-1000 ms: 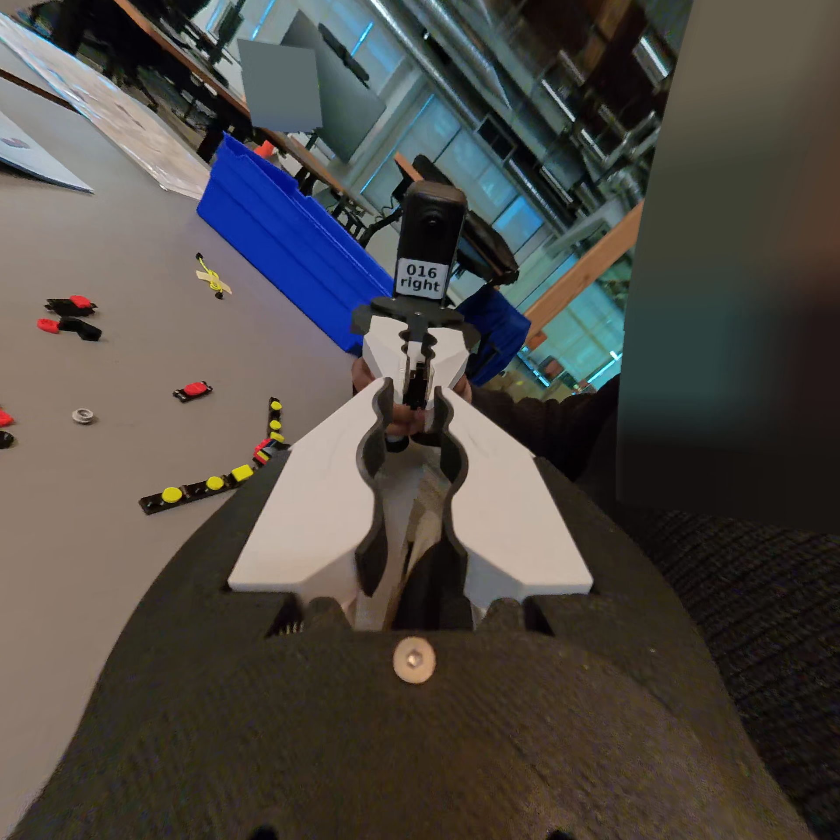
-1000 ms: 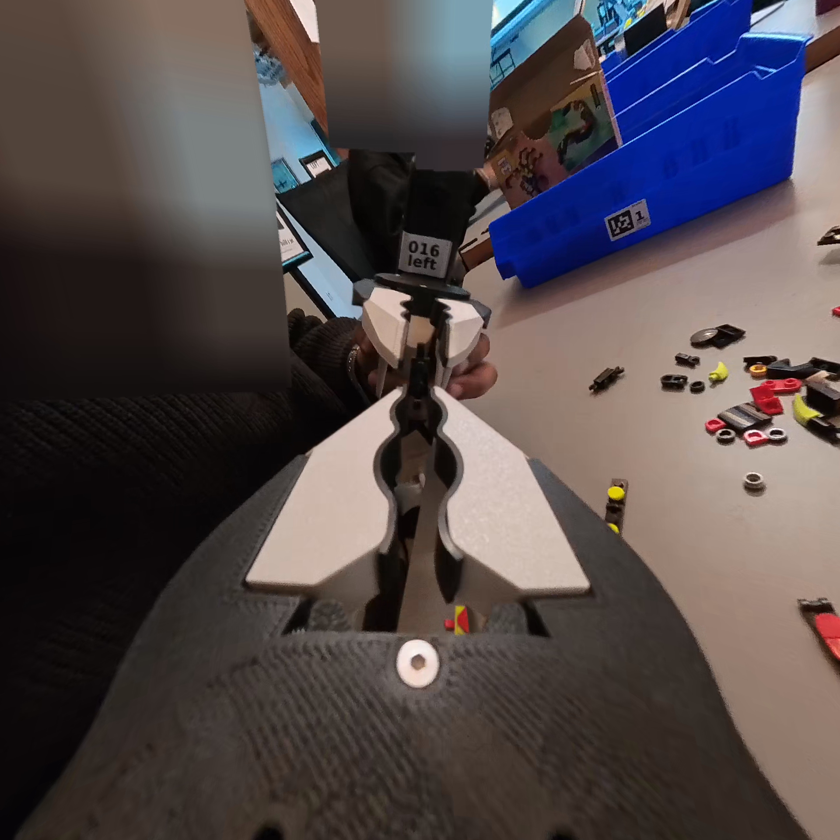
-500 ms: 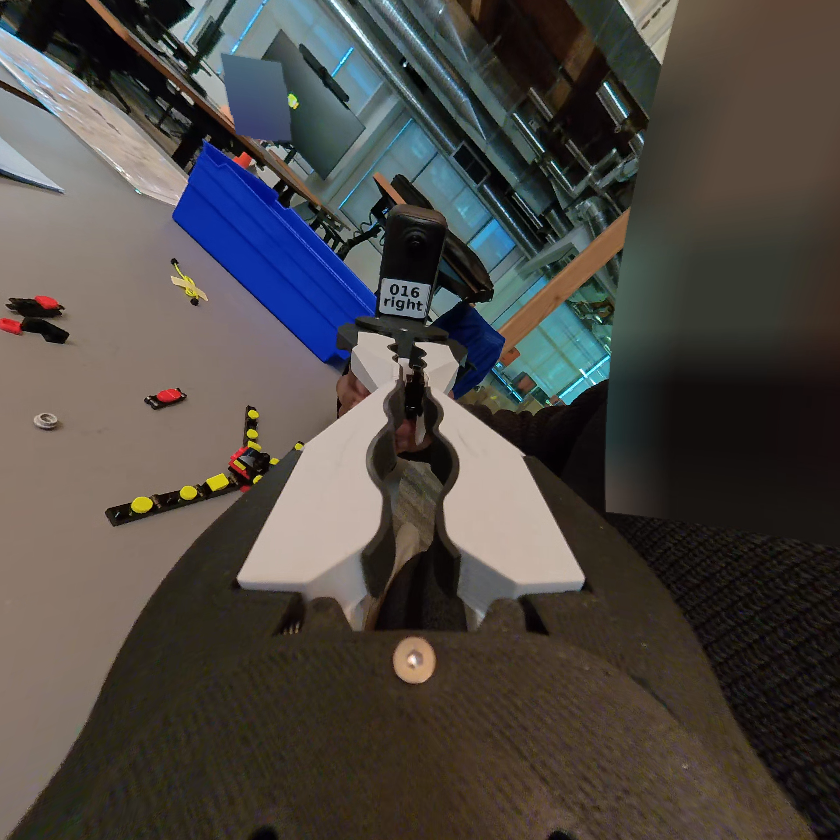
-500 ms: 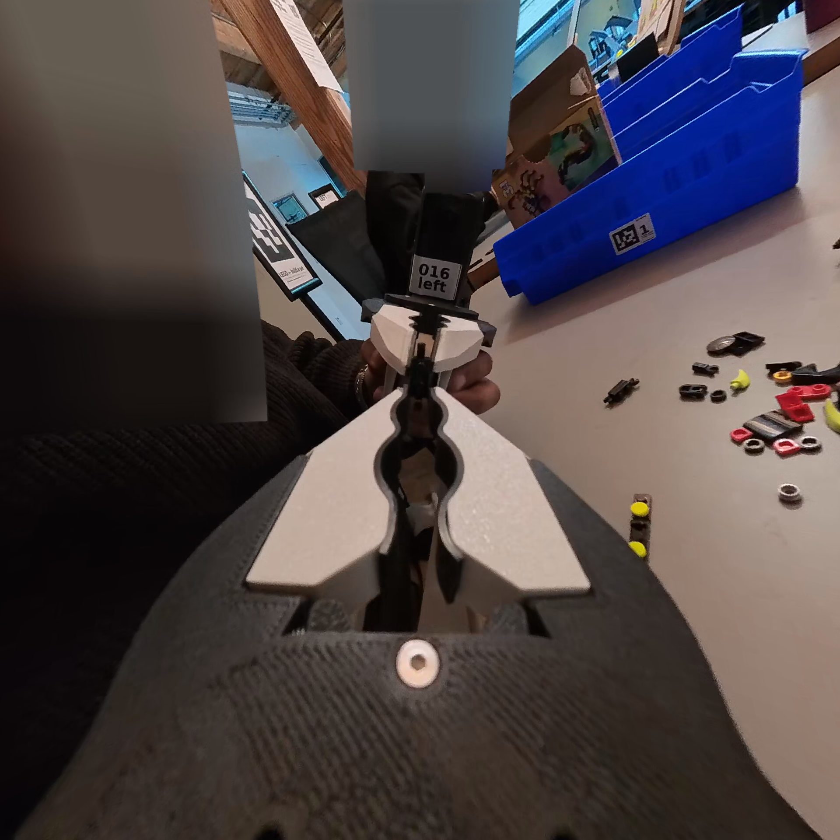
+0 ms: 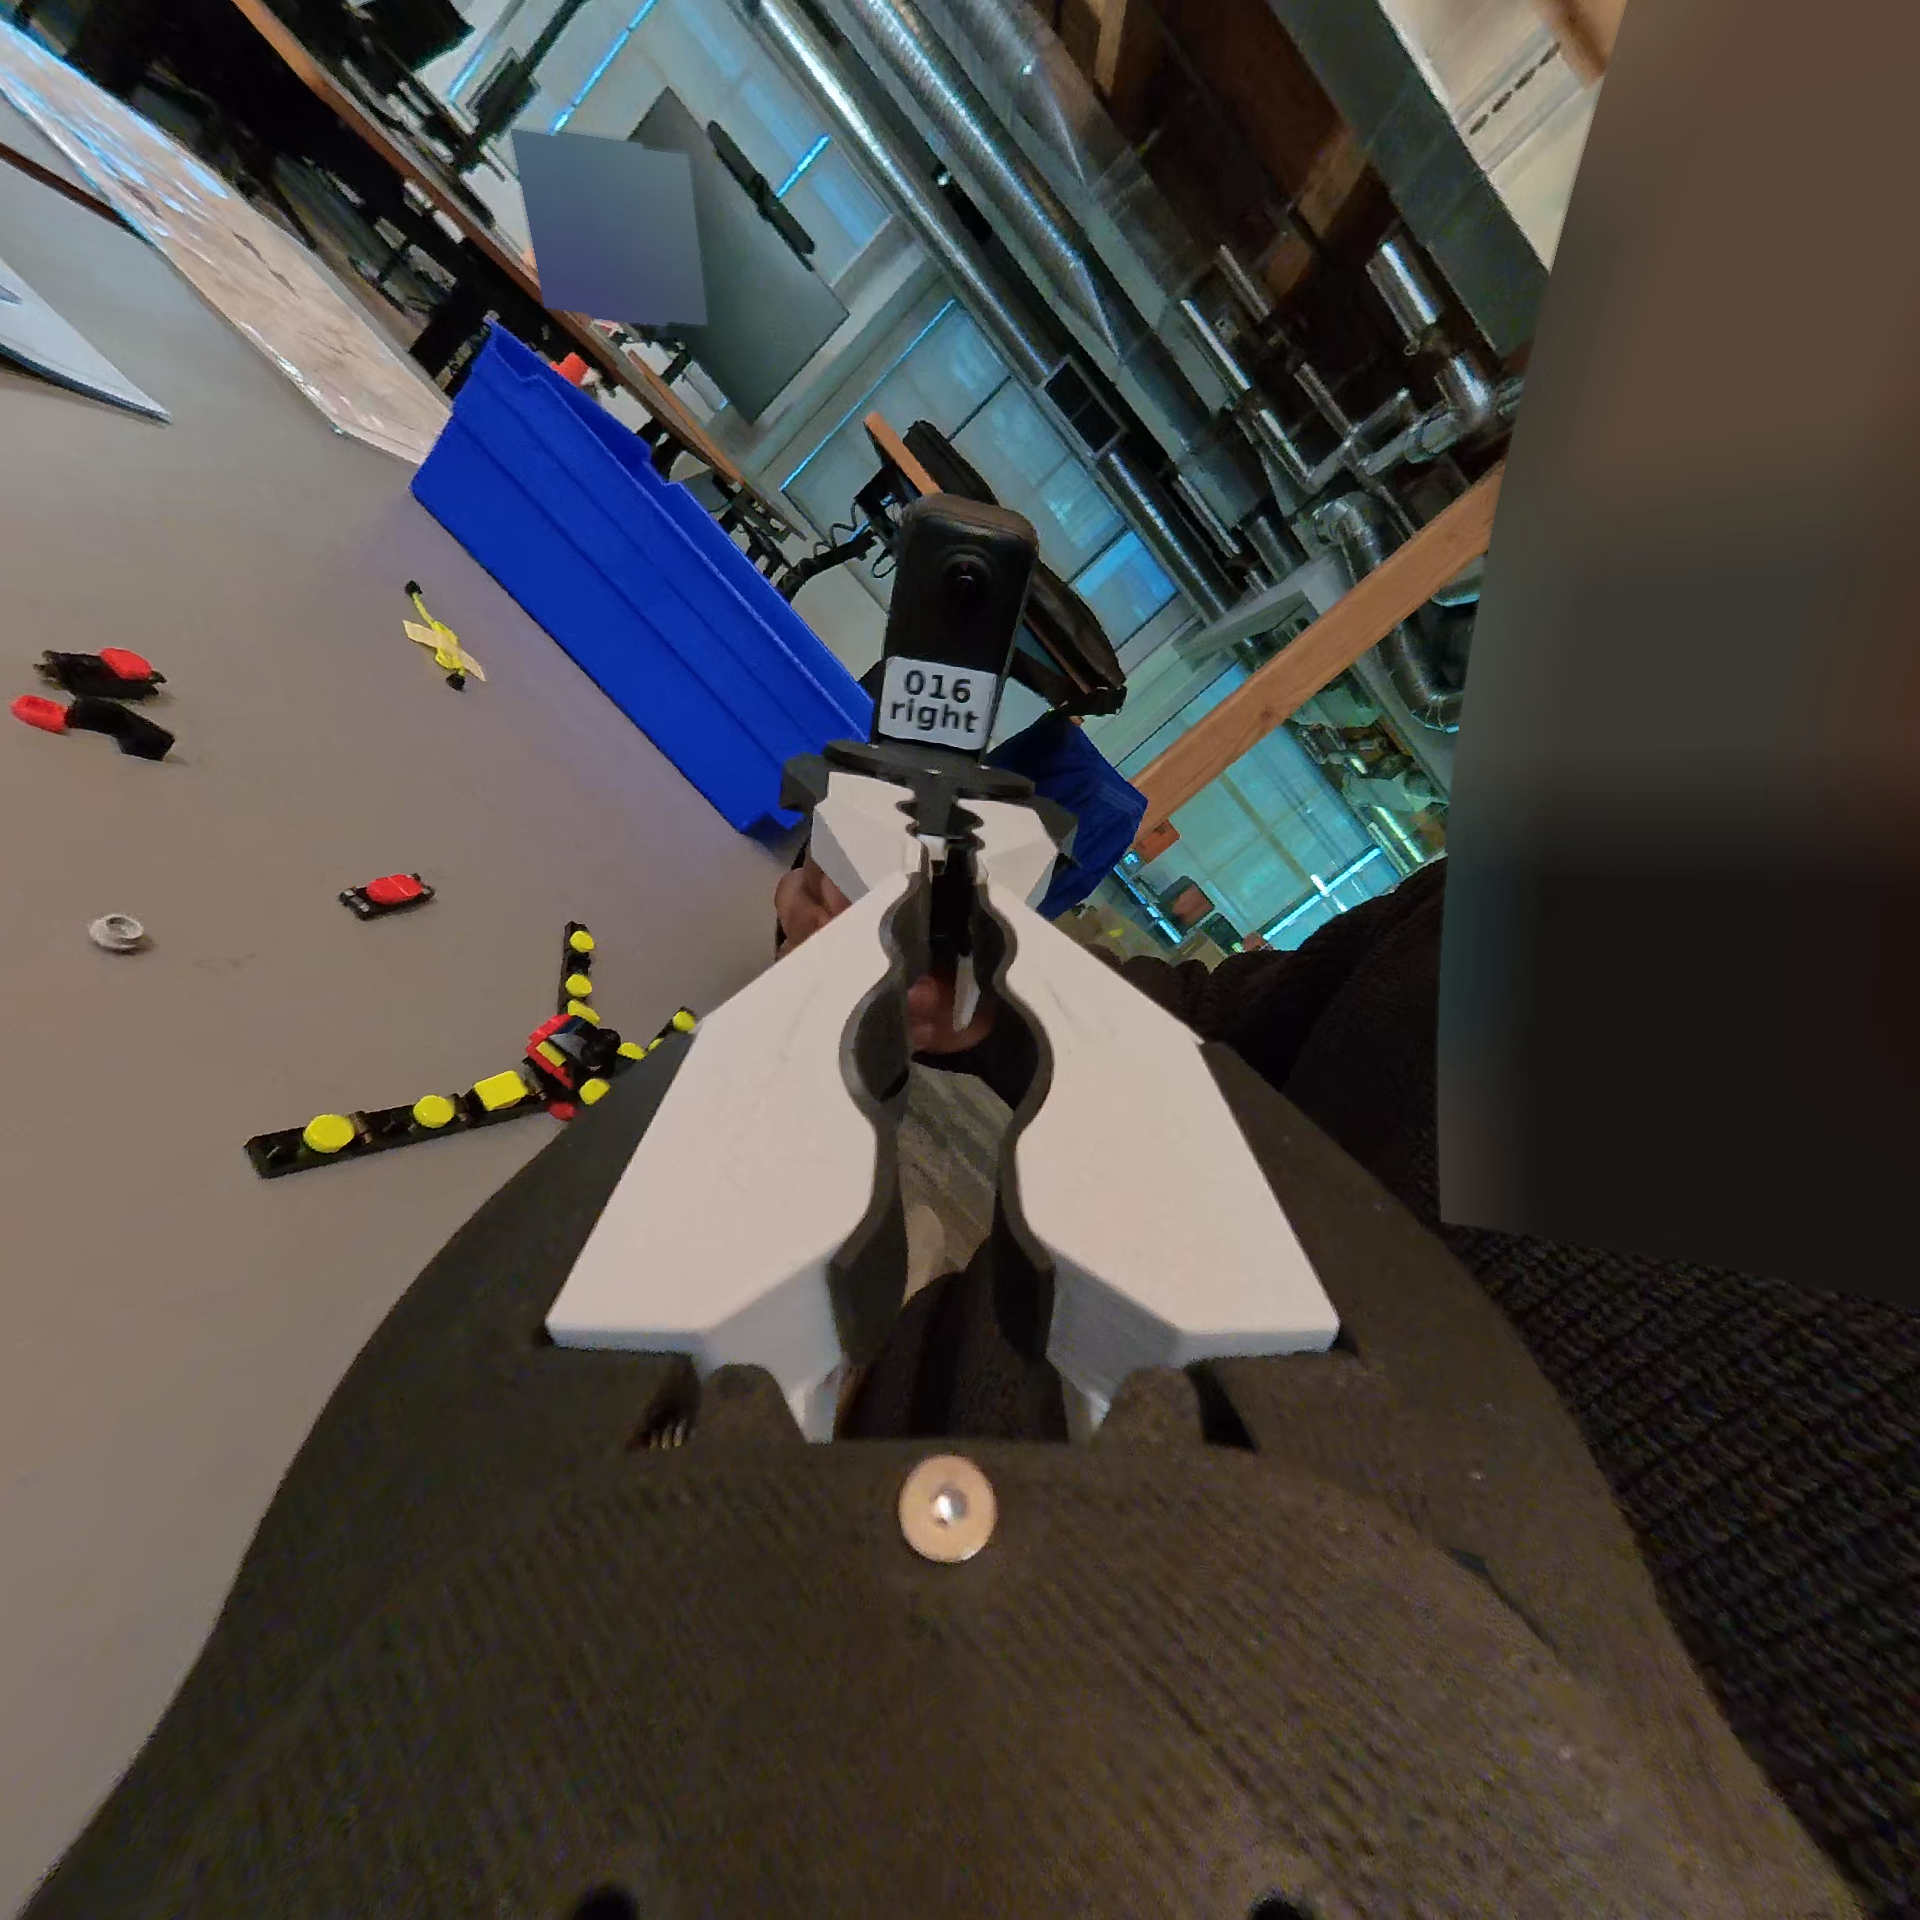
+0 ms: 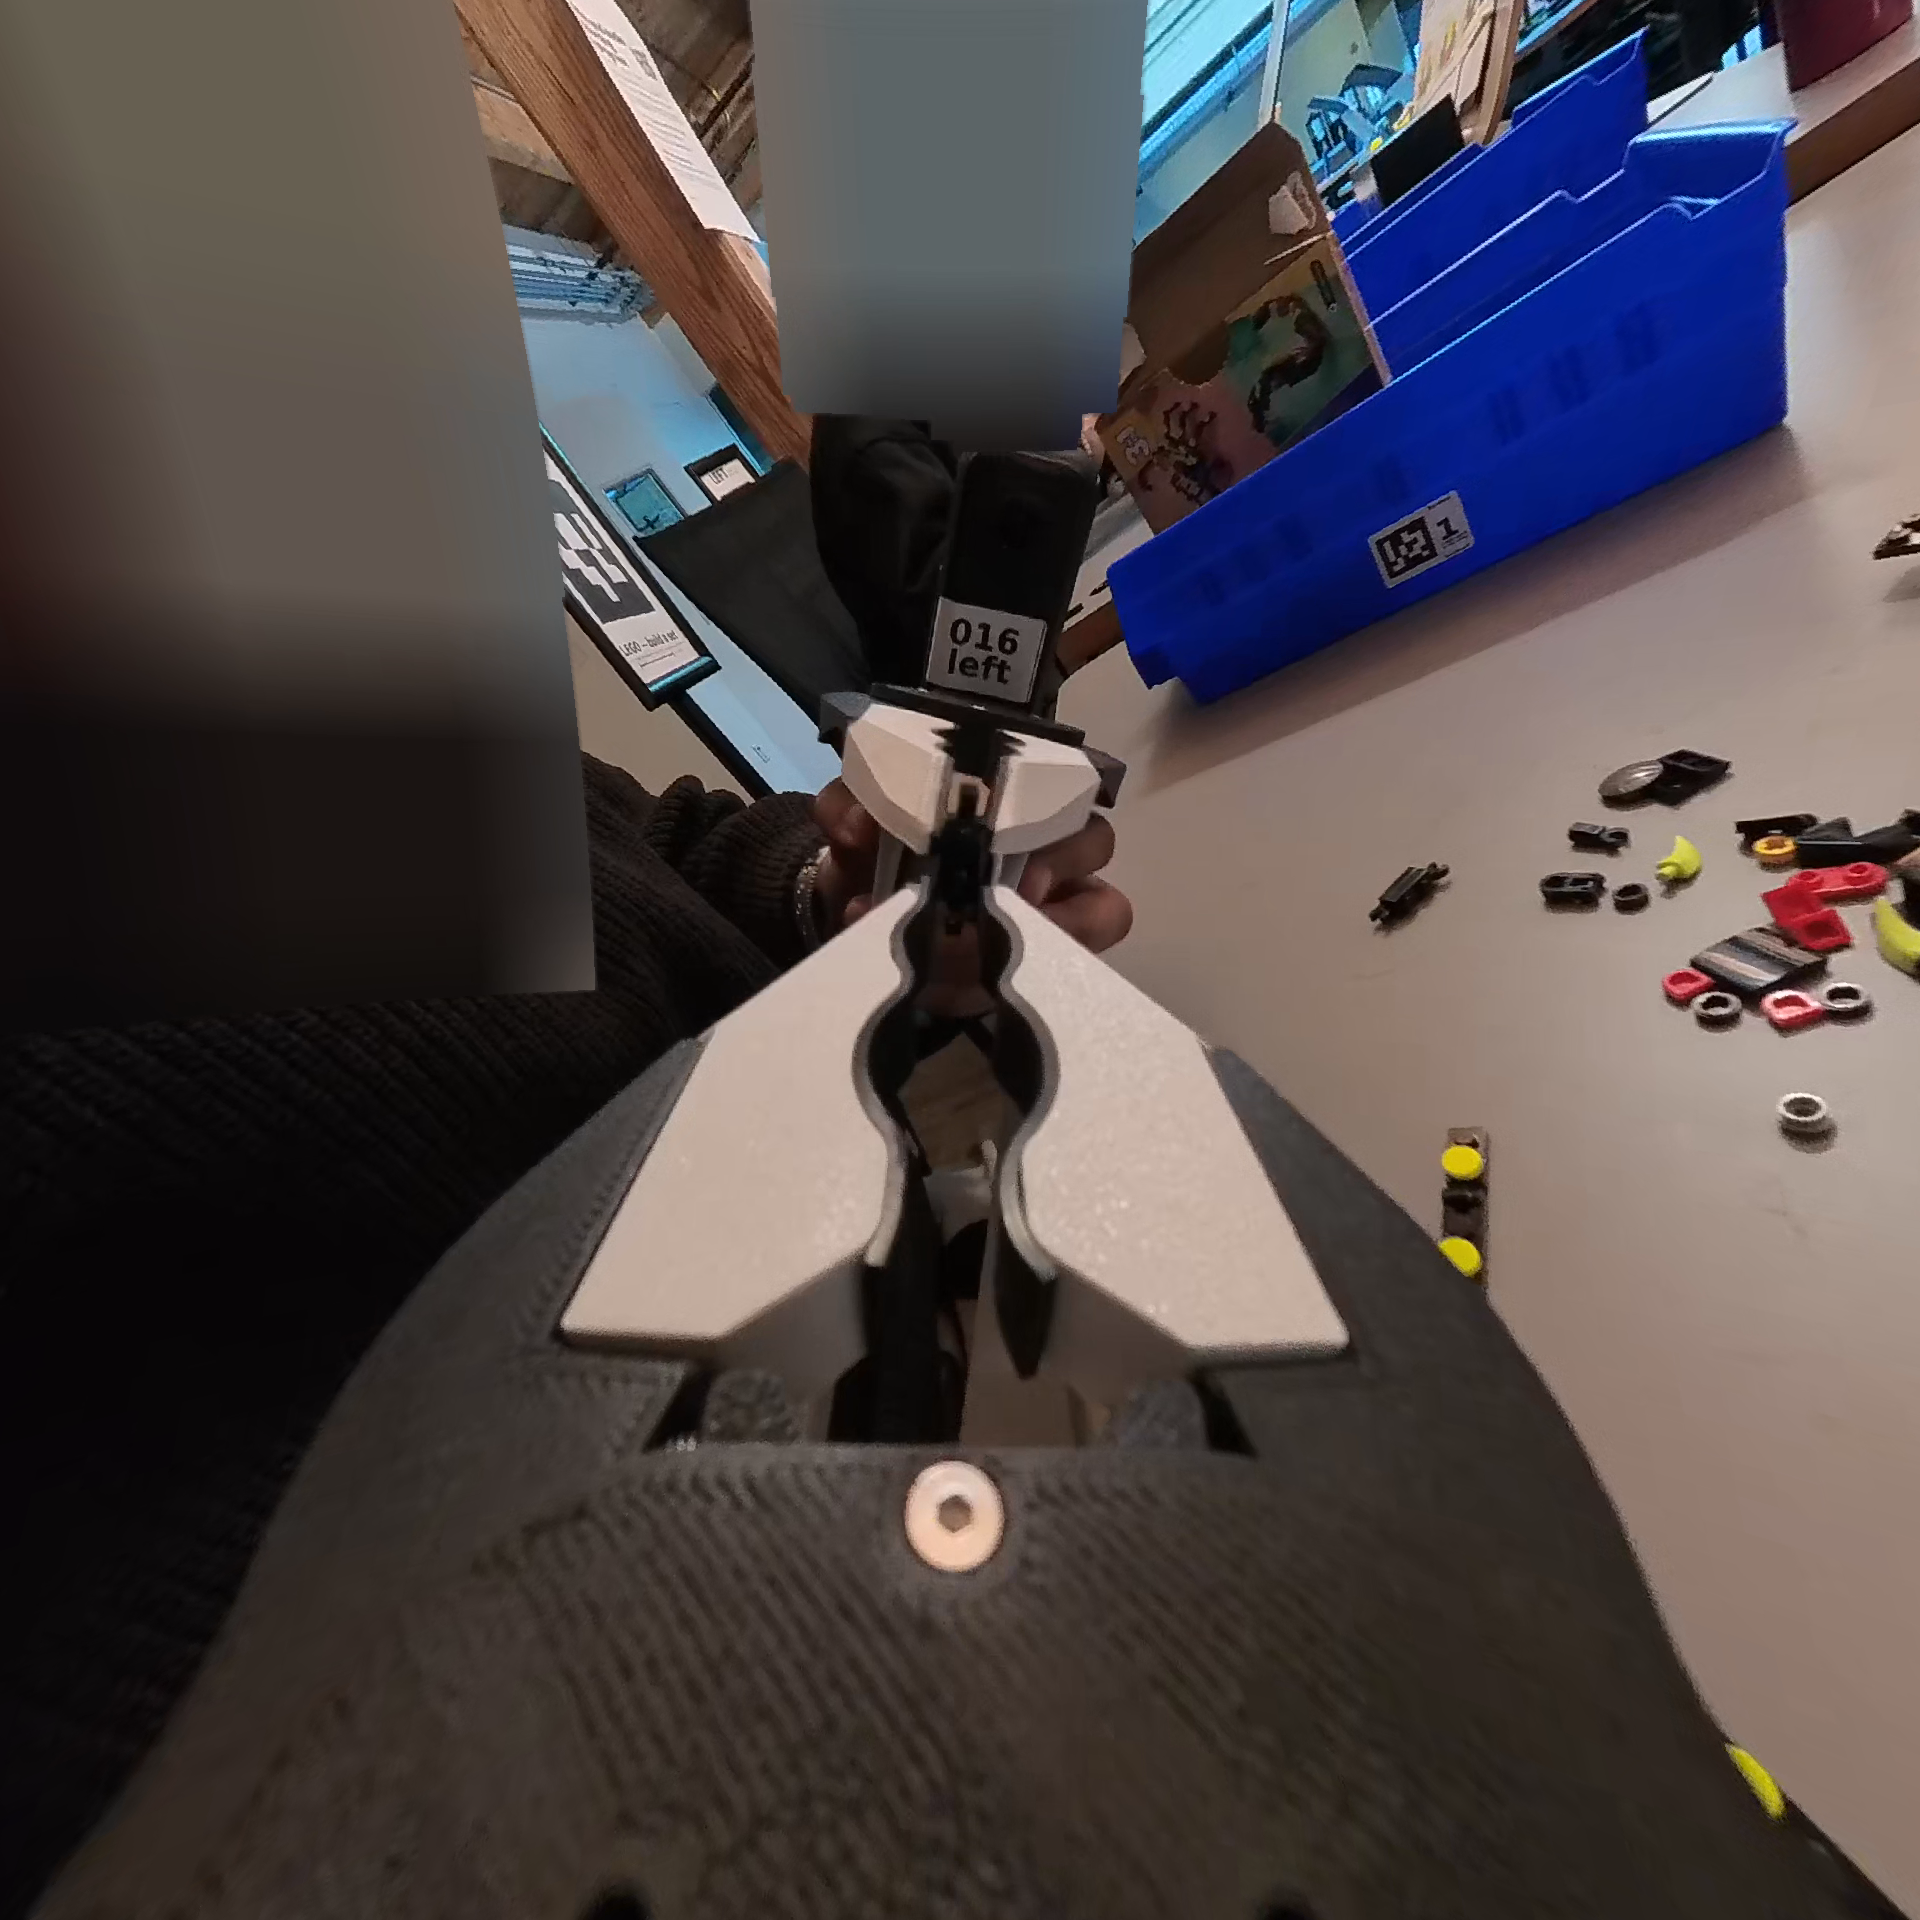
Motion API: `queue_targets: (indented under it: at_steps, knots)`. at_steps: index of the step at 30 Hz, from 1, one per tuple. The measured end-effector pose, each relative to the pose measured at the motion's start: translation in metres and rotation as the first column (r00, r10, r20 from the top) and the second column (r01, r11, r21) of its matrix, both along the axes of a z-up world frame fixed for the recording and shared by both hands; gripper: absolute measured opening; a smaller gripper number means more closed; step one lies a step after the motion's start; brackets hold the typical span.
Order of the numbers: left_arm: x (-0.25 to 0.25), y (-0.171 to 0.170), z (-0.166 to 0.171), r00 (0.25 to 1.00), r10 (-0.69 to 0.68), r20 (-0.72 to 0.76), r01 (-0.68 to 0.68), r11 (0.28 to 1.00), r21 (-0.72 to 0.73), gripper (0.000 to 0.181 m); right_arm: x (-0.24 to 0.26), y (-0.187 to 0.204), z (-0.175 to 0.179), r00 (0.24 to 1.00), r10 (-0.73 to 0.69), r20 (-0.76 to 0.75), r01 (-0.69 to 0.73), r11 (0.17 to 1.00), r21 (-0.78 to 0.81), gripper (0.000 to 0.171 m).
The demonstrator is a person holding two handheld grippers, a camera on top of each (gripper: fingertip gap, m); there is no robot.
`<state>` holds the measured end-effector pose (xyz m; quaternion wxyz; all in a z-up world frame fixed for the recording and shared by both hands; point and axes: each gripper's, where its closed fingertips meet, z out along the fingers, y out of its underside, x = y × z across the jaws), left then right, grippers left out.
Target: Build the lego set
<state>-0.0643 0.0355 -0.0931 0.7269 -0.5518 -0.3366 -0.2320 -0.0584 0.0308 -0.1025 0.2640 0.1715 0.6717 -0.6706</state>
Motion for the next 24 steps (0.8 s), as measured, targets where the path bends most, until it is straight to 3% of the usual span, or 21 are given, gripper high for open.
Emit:
queue_targets:
  at_steps: [5,12,24]
  knots:
    - [0.001,0.002,-0.009,1.000,-0.021,0.011,0.022,0.998,-0.066,0.003,-0.004,0.005,0.004,1.000,-0.002,-0.012,0.002,1.000,-0.012,0.014]
    - [0.008,0.006,-0.011,0.999,-0.048,-0.020,0.045,0.992,-0.121,0.003,0.002,0.004,-0.001,0.999,0.045,0.029,-0.045,0.999,0.010,0.009]
    - [0.011,0.007,-0.005,0.999,-0.046,-0.003,0.045,0.995,-0.092,0.002,0.007,0.005,0.005,0.998,0.063,-0.007,-0.063,0.998,0.018,0.005]
